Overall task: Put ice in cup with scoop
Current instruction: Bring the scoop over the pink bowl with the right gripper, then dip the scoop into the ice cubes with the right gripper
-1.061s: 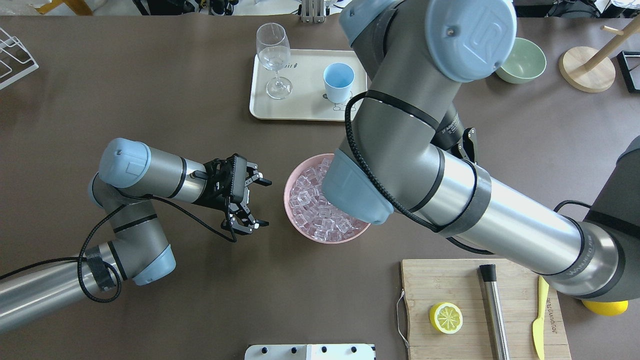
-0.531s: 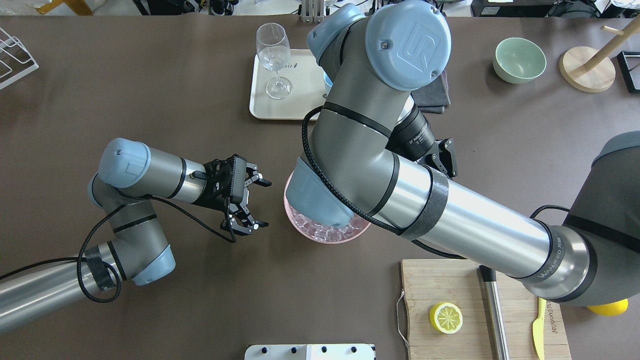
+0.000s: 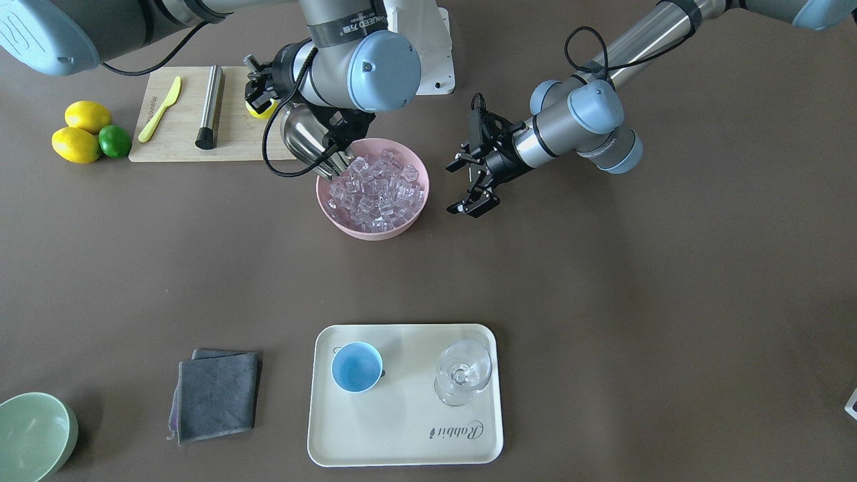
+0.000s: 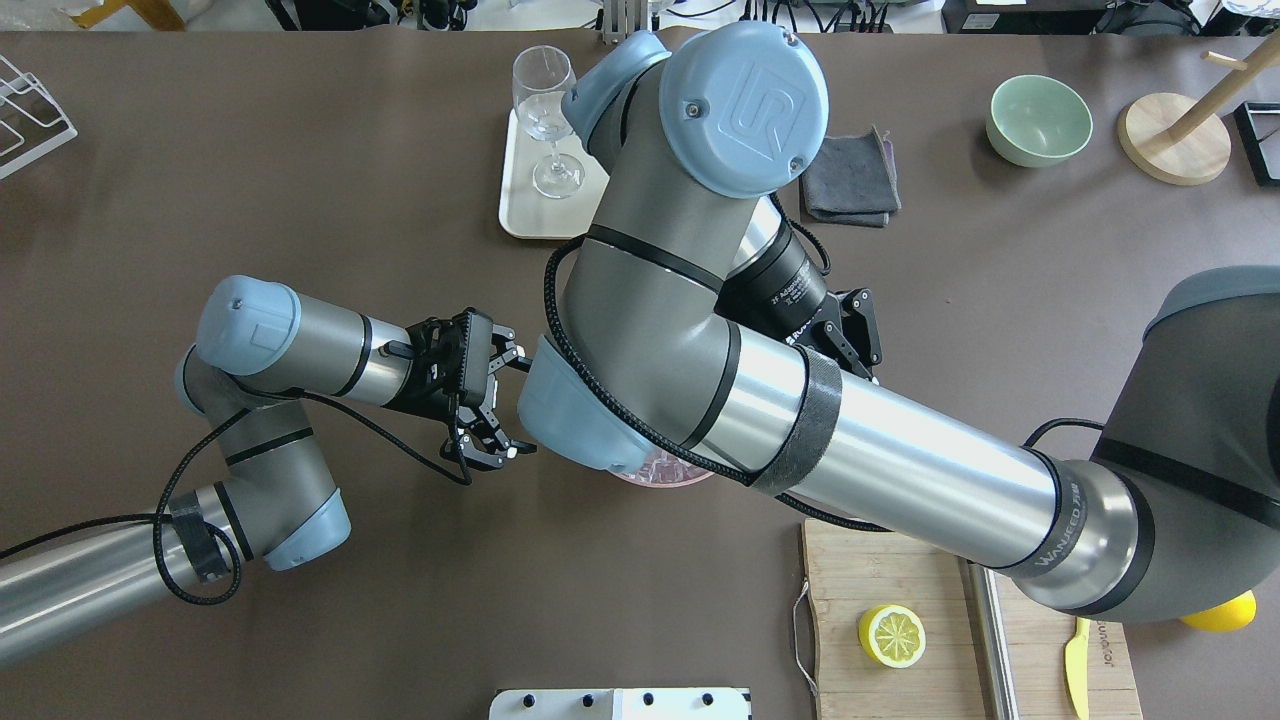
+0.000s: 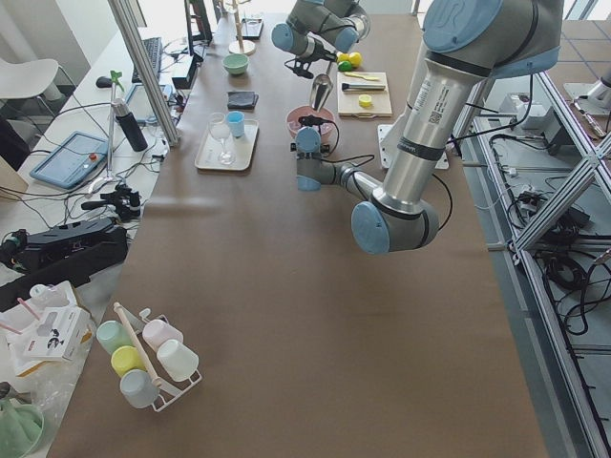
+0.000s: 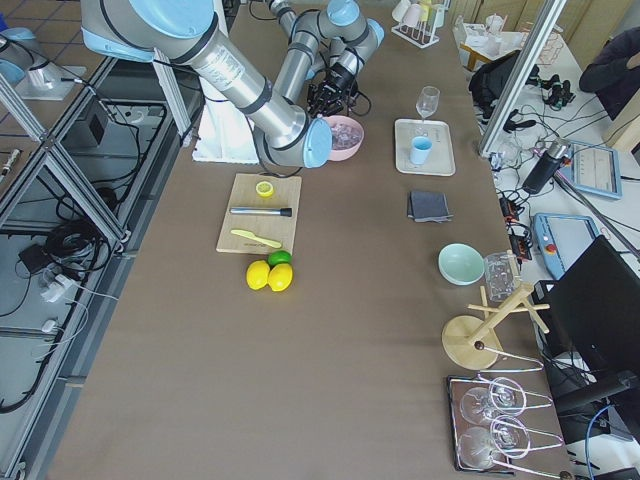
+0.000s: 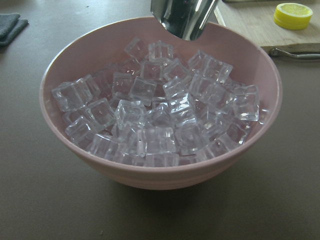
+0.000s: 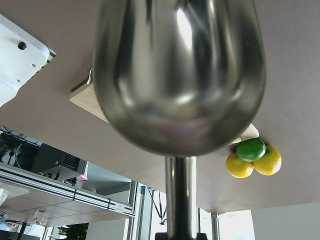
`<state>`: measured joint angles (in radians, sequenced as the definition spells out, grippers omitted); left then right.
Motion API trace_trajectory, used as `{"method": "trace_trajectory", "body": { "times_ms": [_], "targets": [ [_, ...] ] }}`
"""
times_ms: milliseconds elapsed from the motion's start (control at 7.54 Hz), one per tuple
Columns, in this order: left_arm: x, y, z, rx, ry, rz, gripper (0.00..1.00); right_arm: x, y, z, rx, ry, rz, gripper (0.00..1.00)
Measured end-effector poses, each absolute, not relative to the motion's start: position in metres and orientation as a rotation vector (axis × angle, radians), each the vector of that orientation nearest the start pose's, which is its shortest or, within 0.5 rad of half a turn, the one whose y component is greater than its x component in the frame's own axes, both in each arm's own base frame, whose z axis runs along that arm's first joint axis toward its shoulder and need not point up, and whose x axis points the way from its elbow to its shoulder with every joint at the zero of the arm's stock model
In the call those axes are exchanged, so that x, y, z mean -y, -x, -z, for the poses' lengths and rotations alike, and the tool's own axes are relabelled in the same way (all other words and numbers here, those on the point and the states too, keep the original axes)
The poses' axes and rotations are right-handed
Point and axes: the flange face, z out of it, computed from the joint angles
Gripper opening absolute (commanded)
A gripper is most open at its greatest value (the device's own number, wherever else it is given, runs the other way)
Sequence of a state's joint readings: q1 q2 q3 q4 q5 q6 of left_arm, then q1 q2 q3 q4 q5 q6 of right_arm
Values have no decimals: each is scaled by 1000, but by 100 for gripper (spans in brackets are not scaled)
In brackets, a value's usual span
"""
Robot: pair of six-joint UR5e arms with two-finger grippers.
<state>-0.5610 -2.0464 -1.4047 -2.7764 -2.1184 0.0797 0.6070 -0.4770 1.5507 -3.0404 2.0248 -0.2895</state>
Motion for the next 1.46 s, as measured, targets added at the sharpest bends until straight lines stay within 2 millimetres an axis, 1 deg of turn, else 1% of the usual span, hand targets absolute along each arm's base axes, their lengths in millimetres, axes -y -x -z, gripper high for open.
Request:
{"method": "trace_trajectory", "body": {
  "times_ms": [929, 1460],
  "targets": [
    [421, -512, -327, -1135, -1209, -1257, 98, 407, 491, -143, 230, 588, 1093, 0],
    [422, -510, -328, -1133, -1208, -1253, 98, 400, 501, -147, 200, 591, 1106, 0]
  ]
}}
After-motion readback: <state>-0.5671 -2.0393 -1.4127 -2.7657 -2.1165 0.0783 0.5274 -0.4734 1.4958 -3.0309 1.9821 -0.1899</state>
